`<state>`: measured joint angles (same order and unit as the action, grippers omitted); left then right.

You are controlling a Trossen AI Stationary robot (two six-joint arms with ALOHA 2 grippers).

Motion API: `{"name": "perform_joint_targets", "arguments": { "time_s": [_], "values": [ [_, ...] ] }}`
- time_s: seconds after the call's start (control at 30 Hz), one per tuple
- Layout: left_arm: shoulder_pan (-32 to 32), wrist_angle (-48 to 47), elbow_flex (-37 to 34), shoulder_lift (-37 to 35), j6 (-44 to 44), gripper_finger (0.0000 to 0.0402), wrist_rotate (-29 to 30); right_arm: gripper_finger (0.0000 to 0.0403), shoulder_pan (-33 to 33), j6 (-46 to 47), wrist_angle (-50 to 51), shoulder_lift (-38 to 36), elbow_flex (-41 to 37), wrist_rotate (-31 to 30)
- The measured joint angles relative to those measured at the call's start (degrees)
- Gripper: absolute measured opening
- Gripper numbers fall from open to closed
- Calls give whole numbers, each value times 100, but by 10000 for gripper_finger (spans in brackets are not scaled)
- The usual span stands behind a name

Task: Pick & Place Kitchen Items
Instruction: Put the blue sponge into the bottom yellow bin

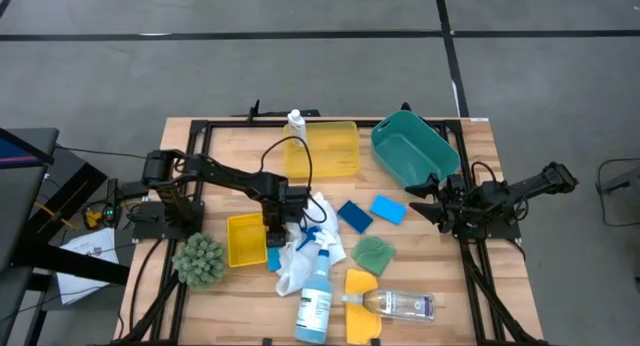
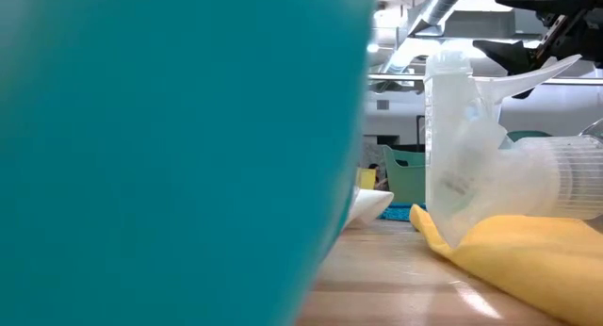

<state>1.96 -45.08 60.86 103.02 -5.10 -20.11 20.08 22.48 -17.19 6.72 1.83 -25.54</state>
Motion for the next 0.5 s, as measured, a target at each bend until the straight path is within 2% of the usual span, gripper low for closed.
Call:
{"name": "perform_joint_targets", "arguments": {
  "time_s": [0.5],
  "values": [
    [-92, 77, 29, 364, 12, 164, -295, 278, 4, 0, 8, 0, 0, 10]
  ]
}}
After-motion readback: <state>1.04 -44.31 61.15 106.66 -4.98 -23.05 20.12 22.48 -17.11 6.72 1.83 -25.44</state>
